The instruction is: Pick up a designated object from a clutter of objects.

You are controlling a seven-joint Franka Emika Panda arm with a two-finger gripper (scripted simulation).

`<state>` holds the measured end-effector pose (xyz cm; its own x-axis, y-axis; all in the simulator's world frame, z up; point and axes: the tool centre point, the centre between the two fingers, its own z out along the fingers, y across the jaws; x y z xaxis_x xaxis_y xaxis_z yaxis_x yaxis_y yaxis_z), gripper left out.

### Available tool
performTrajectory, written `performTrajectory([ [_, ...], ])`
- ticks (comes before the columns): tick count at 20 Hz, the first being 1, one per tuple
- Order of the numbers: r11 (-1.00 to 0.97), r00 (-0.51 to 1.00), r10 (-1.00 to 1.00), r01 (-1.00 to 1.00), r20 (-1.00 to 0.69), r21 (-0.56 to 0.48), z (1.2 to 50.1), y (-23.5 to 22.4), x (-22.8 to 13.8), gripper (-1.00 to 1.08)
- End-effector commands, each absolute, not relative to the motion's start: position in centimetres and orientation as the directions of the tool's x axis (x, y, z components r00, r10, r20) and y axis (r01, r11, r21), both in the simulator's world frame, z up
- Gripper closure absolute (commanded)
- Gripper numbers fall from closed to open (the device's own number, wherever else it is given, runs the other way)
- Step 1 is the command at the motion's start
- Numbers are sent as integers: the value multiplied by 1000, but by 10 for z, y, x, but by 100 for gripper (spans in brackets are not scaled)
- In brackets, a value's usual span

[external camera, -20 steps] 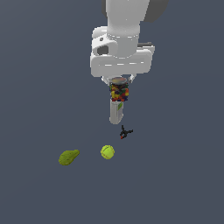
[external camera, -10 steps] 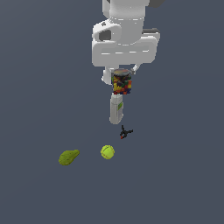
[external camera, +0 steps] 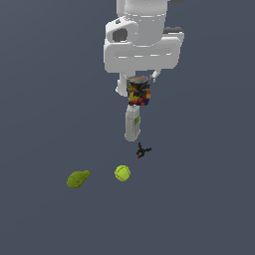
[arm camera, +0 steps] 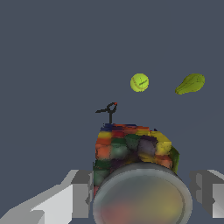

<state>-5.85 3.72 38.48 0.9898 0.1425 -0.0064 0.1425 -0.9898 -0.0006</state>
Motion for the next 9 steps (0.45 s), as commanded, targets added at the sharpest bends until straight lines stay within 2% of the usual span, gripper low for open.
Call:
performTrajectory([
  [1,-990,990,143,143,-2,0,396,38,-56,108],
  [9,-990,990,143,143,-2,0,407,38,-52,108],
])
